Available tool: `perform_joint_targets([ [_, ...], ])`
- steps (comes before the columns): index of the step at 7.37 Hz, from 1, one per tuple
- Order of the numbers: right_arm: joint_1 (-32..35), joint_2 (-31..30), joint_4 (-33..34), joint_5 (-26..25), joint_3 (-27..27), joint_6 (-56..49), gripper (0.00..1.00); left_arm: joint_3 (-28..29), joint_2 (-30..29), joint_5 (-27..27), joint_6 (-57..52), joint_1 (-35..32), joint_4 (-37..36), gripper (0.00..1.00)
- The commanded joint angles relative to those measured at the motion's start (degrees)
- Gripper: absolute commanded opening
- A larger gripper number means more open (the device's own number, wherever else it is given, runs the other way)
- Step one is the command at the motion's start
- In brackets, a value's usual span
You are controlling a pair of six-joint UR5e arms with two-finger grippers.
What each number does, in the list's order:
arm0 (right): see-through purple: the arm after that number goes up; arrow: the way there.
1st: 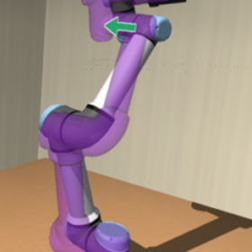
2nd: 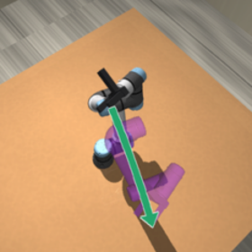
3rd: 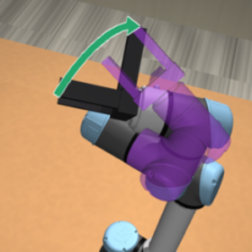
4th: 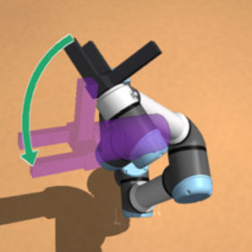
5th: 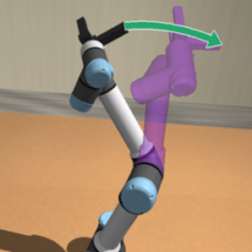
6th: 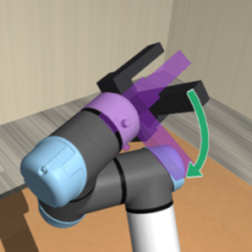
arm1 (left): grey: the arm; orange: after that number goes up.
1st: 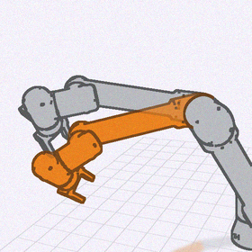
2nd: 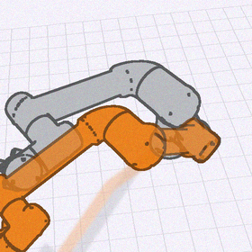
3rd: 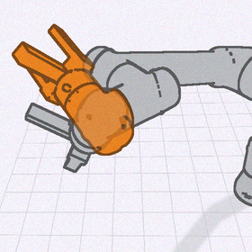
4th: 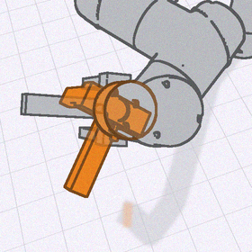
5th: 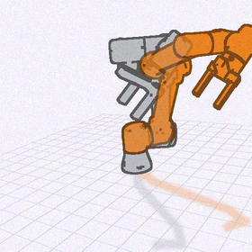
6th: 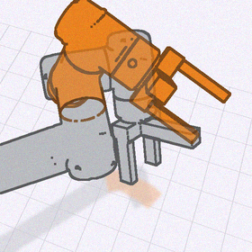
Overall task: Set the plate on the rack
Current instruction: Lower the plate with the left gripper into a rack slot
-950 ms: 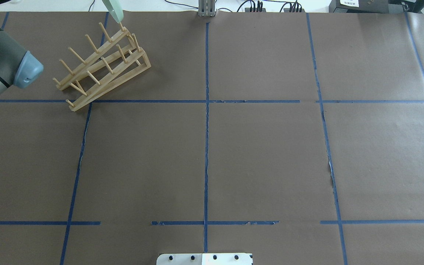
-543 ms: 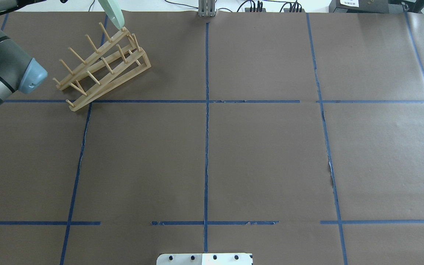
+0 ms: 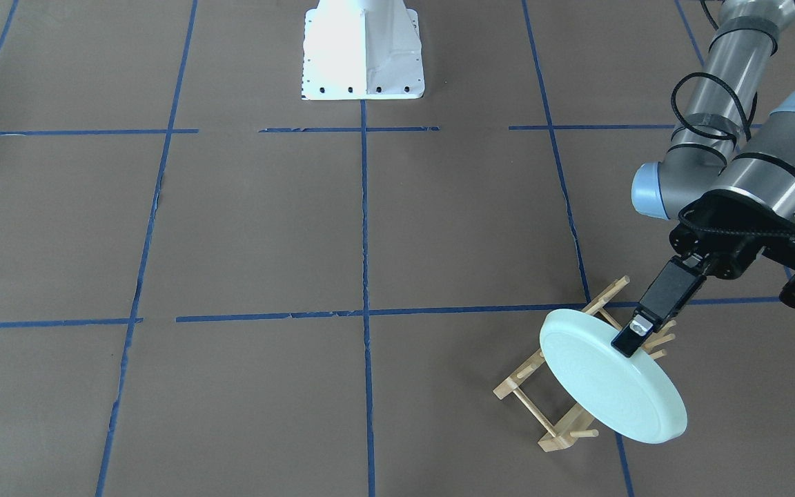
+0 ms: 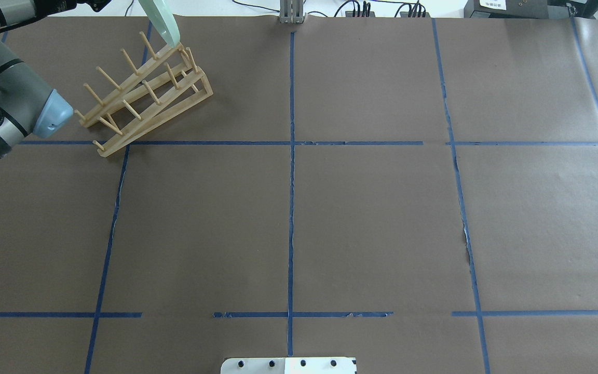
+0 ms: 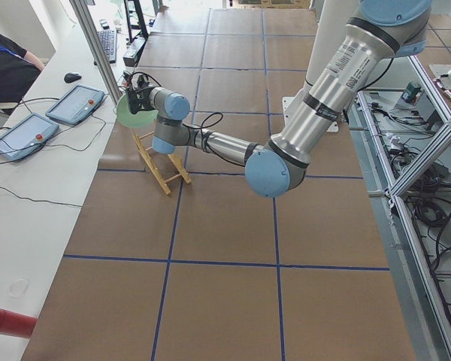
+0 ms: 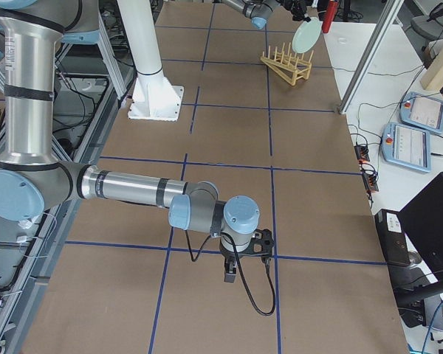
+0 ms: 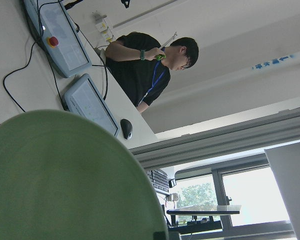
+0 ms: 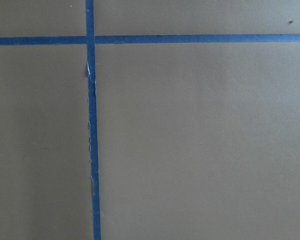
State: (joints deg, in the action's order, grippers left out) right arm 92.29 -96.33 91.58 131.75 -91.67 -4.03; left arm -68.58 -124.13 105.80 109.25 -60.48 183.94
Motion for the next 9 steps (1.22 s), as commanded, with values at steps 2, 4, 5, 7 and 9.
perform_joint_targets([
  [2,0.1,0.0,0.0,0.0,0.0,0.0,1.00,1.9,-0.2,-0.4,-0.1,0.9,0.1,0.00],
  [4,0.1,0.0,0.0,0.0,0.0,0.0,1.00,2.7,-0.3,-1.0,-0.1,1.7,0.1,0.00],
  [5,0.0,0.0,0.0,0.0,0.0,0.1,1.00,3.5,-0.3,-1.5,-0.1,2.0,0.1,0.00],
  [7,0.0,0.0,0.0,0.0,0.0,0.0,1.00,4.4,-0.4,-1.5,-0.3,2.5,0.1,0.00],
  [9,0.0,0.0,0.0,0.0,0.0,0.0,1.00,5.6,-0.4,-2.0,-0.4,3.0,0.1,0.00],
])
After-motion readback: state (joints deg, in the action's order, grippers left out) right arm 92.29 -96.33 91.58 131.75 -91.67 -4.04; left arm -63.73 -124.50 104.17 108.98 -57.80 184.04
